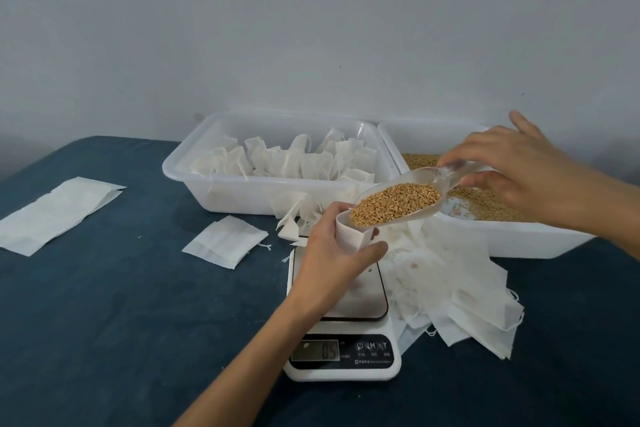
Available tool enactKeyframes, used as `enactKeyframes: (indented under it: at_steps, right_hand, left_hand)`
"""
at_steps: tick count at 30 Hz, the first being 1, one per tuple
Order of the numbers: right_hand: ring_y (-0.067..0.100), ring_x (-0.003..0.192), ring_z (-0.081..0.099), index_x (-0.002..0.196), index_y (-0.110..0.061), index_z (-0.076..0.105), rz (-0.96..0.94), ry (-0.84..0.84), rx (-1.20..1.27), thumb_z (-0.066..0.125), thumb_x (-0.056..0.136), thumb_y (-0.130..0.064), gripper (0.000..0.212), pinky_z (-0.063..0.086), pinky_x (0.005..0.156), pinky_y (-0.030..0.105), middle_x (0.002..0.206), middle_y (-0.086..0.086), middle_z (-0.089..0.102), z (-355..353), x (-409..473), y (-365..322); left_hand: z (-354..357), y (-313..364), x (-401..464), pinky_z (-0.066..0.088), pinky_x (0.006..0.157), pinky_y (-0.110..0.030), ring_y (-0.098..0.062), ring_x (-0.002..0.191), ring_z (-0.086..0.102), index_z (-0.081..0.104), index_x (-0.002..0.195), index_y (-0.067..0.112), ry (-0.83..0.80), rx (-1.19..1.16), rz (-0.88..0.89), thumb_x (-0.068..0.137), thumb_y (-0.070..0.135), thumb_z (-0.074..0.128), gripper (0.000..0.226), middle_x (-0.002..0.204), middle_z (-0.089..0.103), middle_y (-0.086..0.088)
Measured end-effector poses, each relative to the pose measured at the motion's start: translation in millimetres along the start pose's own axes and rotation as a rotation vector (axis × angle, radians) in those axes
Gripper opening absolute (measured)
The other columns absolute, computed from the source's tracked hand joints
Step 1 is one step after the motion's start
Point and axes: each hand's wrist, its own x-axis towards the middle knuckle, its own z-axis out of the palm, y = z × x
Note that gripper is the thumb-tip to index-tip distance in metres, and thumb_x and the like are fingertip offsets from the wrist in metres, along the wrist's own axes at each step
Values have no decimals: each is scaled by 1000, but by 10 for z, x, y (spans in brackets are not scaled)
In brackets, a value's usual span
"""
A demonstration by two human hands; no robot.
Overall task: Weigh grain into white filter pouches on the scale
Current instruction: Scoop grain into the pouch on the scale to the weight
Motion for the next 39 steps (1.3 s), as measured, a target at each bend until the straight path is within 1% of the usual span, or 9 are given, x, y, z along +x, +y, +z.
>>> enactKeyframes:
  at_steps: [8,12,16,20,22,25,32,35,39]
  right_hand:
    - [21,120,55,121,-30,67,-3,-5,-17,66,94,-17,30,0,122,51,107,-10,65,3,-4,14]
    - [21,119,54,121,-30,67,-1,-8,-16,66,94,-17,30,-1,122,50,106,-11,64,1,-6,4]
    - [21,120,54,122,-30,67,-2,-17,-14,65,95,-17,30,-1,122,50,108,-9,65,3,-13,4]
    - [22,119,54,121,-30,67,0,-17,-16,65,94,-17,30,-2,122,49,107,-9,65,1,-17,5]
    - [21,120,54,121,-30,67,1,-16,-17,65,95,-17,30,-3,122,49,107,-9,65,1,-15,0]
    - [21,121,53,122,-30,66,6,-23,-23,64,95,-18,30,-3,123,48,108,-9,64,-1,-9,-15]
    - [20,122,52,123,-31,65,-2,-26,-21,63,96,-18,30,-4,123,47,110,-10,64,-1,-4,-40]
    - [20,120,53,121,-31,66,-10,-18,-26,65,95,-17,29,-4,123,48,108,-9,64,3,7,-42]
    - [22,119,54,120,-31,67,-24,-3,-32,66,94,-17,29,-2,122,49,106,-10,64,14,19,-40]
  left_hand:
    - [10,10,0,61,91,-47,-26,104,72,60,117,19,4,-2,-13,81,16,85,45,111,74,-6]
    - [25,29,-10,61,87,-45,-31,102,71,59,116,17,15,-18,-12,75,23,82,48,108,75,-9]
    - [30,20,-6,60,82,-43,-35,100,71,59,115,15,24,-28,-15,79,14,84,44,106,74,-12]
    - [29,12,-14,61,78,-35,-31,98,71,59,115,17,22,-9,-16,84,8,84,41,105,75,-8]
    - [27,21,-17,61,76,-30,-30,97,72,59,117,18,21,-17,-18,81,11,85,44,105,75,-8]
    - [20,21,-17,62,77,-30,-28,97,73,59,119,21,15,-9,-17,77,17,84,48,107,76,-6]
    - [7,7,3,56,100,-44,-22,114,66,59,118,37,29,65,-6,71,32,85,54,120,72,4]
    - [-4,17,1,52,105,-42,-17,116,65,60,119,37,36,78,5,71,33,86,55,121,72,8]
    - [-7,29,-1,50,108,-48,-19,118,66,61,119,34,43,70,8,72,30,87,55,122,72,7]
